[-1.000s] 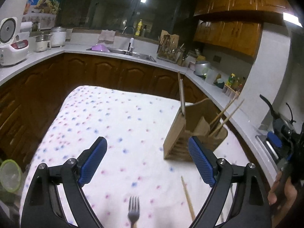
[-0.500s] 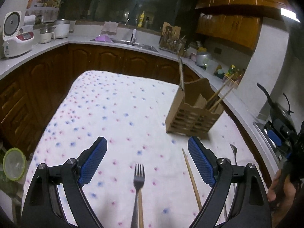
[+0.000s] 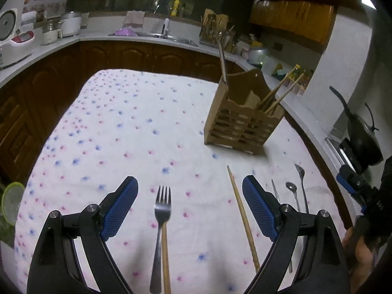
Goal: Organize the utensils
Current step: 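Move both tools back down toward the last loose chopsticks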
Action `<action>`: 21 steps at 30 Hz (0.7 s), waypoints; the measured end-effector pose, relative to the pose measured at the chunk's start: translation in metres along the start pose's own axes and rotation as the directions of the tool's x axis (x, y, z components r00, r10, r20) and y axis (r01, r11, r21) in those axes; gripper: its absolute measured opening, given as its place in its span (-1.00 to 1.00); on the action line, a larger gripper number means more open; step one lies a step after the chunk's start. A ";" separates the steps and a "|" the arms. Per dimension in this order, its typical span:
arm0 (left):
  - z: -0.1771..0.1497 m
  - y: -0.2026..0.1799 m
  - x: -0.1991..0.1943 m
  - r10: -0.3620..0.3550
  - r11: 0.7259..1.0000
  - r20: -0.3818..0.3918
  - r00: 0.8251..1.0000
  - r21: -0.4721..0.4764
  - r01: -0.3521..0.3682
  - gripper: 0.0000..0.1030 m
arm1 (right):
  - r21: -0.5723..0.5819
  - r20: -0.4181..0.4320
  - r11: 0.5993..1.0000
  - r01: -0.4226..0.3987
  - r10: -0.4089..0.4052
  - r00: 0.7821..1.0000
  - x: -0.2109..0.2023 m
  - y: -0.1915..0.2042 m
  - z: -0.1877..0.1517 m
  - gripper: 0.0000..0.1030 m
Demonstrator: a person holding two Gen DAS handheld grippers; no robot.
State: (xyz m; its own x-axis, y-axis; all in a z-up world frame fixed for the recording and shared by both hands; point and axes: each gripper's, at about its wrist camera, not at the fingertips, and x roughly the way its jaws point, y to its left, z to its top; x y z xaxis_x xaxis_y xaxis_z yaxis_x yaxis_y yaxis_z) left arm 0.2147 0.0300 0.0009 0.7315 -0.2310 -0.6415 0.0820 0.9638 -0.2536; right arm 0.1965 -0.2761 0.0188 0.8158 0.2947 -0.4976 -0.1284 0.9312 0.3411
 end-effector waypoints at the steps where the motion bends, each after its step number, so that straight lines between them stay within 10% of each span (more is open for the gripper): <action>1: -0.002 -0.001 0.003 -0.001 1.000 -0.010 1.000 0.003 0.001 0.73 | -0.003 -0.010 1.000 0.004 -0.004 1.000 0.002 0.000 -0.003 0.96; 11: -0.011 -0.012 0.034 0.015 0.999 -0.095 0.995 0.030 -0.012 0.73 | -0.098 -0.135 0.991 0.089 -0.102 0.986 0.039 -0.001 -0.028 0.92; 21: -0.008 -0.032 0.077 0.019 0.997 -0.188 0.982 0.082 -0.004 0.73 | -0.090 -0.260 0.989 0.119 -0.139 0.956 0.077 -0.021 -0.038 0.01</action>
State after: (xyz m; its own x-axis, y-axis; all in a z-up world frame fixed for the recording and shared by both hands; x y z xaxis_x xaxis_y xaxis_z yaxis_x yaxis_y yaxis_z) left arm 0.2627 -0.0199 -0.0463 0.5926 -0.2335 -0.7709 0.1343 0.9723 -0.1913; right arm 0.2405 -0.2642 -0.0574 0.6511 0.2081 -0.7299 -0.0806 0.9752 0.2062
